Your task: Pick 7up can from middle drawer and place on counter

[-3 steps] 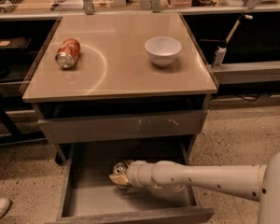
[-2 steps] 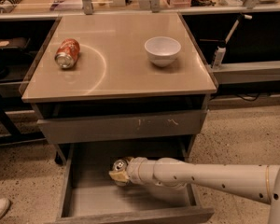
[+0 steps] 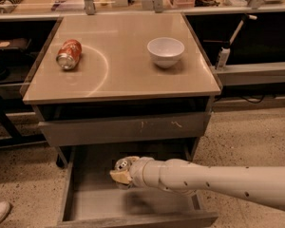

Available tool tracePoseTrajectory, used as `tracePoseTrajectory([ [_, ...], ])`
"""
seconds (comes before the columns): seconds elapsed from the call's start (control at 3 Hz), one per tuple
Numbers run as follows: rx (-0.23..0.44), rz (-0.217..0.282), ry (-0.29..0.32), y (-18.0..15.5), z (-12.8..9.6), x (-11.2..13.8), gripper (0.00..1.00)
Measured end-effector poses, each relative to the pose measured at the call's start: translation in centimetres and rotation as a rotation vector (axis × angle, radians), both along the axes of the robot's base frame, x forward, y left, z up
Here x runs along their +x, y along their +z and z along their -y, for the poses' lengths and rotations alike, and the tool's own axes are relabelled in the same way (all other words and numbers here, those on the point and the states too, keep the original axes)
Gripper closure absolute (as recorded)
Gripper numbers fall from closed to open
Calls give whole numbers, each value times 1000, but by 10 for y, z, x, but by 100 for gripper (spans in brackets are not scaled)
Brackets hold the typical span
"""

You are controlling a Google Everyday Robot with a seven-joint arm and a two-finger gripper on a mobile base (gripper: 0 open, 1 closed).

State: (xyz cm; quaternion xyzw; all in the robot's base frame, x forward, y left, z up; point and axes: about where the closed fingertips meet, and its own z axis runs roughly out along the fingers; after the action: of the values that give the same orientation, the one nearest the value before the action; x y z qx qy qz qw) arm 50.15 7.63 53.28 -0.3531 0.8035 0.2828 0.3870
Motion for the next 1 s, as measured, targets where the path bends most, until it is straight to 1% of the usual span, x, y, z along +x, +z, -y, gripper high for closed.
tracePoseTrajectory([
  [0.33, -1, 21, -43, 53, 5, -14, 100],
  [0.67, -1, 21, -43, 53, 5, -14, 100],
  [1.0, 14, 43, -42, 85, -2, -18, 100],
])
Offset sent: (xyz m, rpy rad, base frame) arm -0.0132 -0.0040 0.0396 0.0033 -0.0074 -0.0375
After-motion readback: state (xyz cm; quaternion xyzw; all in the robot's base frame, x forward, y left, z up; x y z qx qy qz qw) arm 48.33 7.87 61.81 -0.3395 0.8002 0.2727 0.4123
